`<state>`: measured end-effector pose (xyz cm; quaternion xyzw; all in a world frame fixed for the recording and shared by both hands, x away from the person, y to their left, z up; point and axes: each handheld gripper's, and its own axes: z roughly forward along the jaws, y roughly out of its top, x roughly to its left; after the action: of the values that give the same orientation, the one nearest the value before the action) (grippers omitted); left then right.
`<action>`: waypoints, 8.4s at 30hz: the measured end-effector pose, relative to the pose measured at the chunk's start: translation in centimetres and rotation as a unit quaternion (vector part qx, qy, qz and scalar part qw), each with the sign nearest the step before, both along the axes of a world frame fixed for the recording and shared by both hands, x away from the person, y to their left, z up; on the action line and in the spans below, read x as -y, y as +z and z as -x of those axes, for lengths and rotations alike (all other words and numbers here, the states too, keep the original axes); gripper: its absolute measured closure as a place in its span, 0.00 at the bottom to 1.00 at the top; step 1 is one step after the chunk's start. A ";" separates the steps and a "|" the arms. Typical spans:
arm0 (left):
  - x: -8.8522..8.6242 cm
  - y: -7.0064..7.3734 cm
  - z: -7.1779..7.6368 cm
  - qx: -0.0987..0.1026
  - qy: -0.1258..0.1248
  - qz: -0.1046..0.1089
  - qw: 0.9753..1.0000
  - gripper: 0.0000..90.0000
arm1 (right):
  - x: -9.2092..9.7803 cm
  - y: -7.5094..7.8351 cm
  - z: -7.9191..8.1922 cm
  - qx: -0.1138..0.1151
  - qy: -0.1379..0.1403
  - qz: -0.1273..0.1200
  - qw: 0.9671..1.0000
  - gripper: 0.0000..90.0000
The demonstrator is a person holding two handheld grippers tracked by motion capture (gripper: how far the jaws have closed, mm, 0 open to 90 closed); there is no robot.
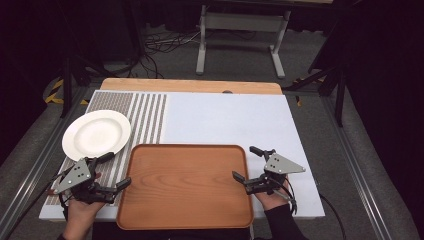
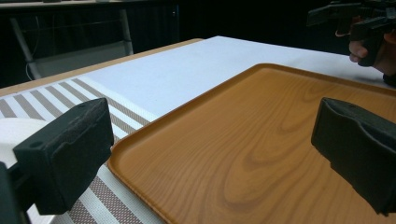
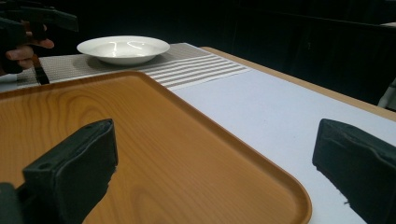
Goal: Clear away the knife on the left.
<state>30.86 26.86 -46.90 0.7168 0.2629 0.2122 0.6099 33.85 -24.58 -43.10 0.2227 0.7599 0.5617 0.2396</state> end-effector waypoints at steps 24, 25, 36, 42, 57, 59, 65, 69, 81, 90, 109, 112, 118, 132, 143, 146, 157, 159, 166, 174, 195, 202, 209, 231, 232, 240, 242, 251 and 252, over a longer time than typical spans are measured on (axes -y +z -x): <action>-0.8 1.9 -0.2 -0.017 -0.039 -0.034 0.998 0.01 | -0.1 0.0 0.0 0.000 0.011 -0.009 1.000 0.02; -0.9 2.1 -0.2 -0.020 -0.041 -0.042 0.998 0.01 | -0.1 0.0 0.0 0.000 0.010 -0.008 1.000 0.02; -1.4 4.2 -0.9 -0.037 -0.076 -0.097 0.992 0.02 | -0.2 0.0 0.0 -0.001 0.013 -0.003 1.000 0.02; -1.5 5.0 -1.2 -0.045 -0.091 -0.127 0.987 0.04 | -0.2 -0.1 0.0 -0.001 0.014 -0.005 1.000 0.02; -2.4 6.0 -1.7 -0.079 -0.113 -0.196 0.971 0.06 | -0.1 -0.2 0.0 -0.004 0.019 -0.003 1.000 0.02; -2.5 6.2 -1.8 -0.087 -0.113 -0.207 0.968 0.07 | -0.1 -0.2 0.0 -0.004 0.020 -0.003 1.000 0.02; -2.7 6.7 -2.1 -0.100 -0.126 -0.242 0.957 0.07 | 0.0 -0.1 0.0 -0.004 0.020 -0.003 1.000 0.02; -2.9 7.0 -2.2 -0.111 -0.133 -0.262 0.949 0.07 | 0.0 -0.2 0.0 -0.004 0.019 -0.003 1.000 0.02; -3.9 7.3 -2.5 -0.128 -0.141 -0.306 0.933 0.09 | 0.1 -0.2 0.0 -0.004 0.022 -0.007 1.000 0.02; -4.4 6.8 -2.7 -0.150 -0.160 -0.354 0.909 0.13 | 0.1 -0.2 0.0 0.000 0.022 -0.009 1.000 0.02; -5.8 5.7 -3.7 -0.202 -0.180 -0.464 0.843 0.28 | 0.0 -0.3 0.0 -0.002 0.023 -0.005 1.000 0.02; -5.8 5.4 -3.7 -0.212 -0.183 -0.477 0.833 0.30 | 0.0 -0.3 0.0 -0.002 0.024 -0.004 1.000 0.02; -5.8 4.9 -3.8 -0.219 -0.193 -0.503 0.813 0.36 | 0.0 -0.3 0.1 -0.001 0.024 -0.002 1.000 0.02; -5.4 3.5 -3.8 -0.216 -0.217 -0.578 0.756 0.54 | -0.1 -0.4 0.0 -0.002 0.028 -0.001 1.000 0.02; -4.7 2.7 -3.8 -0.204 -0.233 -0.623 0.718 0.74 | -0.1 -0.3 0.1 0.001 0.039 -0.002 0.999 0.02; -4.4 2.5 -3.8 -0.199 -0.236 -0.632 0.710 0.79 | -0.1 -0.3 0.1 0.001 0.039 -0.002 0.999 0.02; -4.3 2.3 -3.8 -0.199 -0.241 -0.634 0.707 0.86 | -0.1 -0.3 0.1 0.001 0.041 -0.002 0.999 0.02; -4.3 2.3 -3.8 -0.199 -0.240 -0.633 0.709 0.86 | -0.1 -0.3 0.1 0.000 0.041 -0.003 0.999 0.02; -4.6 2.6 -3.8 -0.205 -0.225 -0.631 0.714 0.87 | -0.1 -0.4 0.1 0.001 0.042 -0.003 0.999 0.02; -5.0 3.9 -3.9 -0.210 -0.211 -0.624 0.722 0.87 | -0.1 -0.4 0.1 -0.001 0.042 -0.005 0.999 0.02; -3.9 8.0 -4.3 -0.329 -0.090 -0.494 0.800 0.86 | 0.1 -0.3 0.1 -0.002 0.041 -0.006 0.999 0.02; -3.3 8.5 -4.4 -0.355 -0.071 -0.449 0.817 0.86 | 0.1 -0.3 0.0 -0.001 0.042 -0.007 0.999 0.02; -2.4 9.1 -4.2 -0.367 -0.084 -0.412 0.830 0.86 | 0.1 -0.3 0.1 -0.001 0.042 -0.006 0.999 0.02; 1.0 9.5 -3.4 -0.413 -0.017 -0.323 0.851 0.86 | 0.2 -0.3 0.1 0.000 0.044 -0.009 0.999 0.02; 1.2 9.4 -3.5 -0.409 -0.009 -0.323 0.853 0.86 | 0.2 -0.3 0.1 0.001 0.044 -0.009 0.999 0.02; 2.3 9.1 -3.4 -0.431 -0.003 -0.307 0.849 0.86 | 0.2 -0.3 0.1 -0.001 0.045 -0.008 0.999 0.02; 2.6 9.0 -3.4 -0.439 -0.005 -0.299 0.848 0.86 | 0.2 -0.3 0.1 -0.001 0.045 -0.006 0.999 0.02; 3.9 8.0 -3.4 -0.444 -0.014 -0.278 0.852 0.86 | 0.2 -0.3 0.1 -0.001 0.047 -0.006 0.999 0.02; 4.0 7.9 -3.4 -0.447 -0.017 -0.273 0.852 0.86 | 0.2 -0.3 0.1 -0.001 0.047 -0.006 0.999 0.02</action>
<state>34.27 22.85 -39.00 0.8765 0.4261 -0.0787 0.2098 33.74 -24.75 -43.40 0.1887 0.7663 0.5768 0.2107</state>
